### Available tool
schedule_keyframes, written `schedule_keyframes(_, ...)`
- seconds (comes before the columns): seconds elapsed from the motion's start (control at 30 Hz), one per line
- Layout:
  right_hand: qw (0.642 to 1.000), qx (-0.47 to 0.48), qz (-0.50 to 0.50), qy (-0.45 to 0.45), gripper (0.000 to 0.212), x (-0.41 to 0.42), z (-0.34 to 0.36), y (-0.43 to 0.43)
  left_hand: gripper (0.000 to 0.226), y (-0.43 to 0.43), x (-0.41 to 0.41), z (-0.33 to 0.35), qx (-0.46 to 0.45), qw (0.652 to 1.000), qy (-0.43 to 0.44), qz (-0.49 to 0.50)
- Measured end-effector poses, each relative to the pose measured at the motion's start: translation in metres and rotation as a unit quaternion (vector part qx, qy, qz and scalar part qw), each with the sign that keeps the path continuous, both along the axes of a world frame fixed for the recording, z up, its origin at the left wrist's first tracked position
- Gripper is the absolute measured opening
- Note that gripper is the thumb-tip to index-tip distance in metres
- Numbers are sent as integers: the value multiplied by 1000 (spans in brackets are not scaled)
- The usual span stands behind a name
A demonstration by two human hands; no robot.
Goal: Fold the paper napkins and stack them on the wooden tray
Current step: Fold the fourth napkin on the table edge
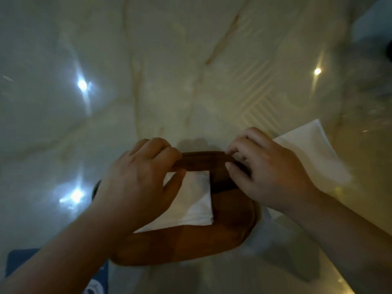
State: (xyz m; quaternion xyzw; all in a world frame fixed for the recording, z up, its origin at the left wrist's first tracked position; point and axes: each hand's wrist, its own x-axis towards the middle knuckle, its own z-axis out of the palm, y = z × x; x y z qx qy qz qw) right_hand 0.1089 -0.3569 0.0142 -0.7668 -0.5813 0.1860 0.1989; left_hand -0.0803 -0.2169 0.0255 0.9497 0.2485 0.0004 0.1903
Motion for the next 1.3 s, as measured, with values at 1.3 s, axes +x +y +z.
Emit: schedule_keyframes(1.3,985,48,-165,-12,10,161,7,-55,36,-52,148,-33,5,993,16,-115)
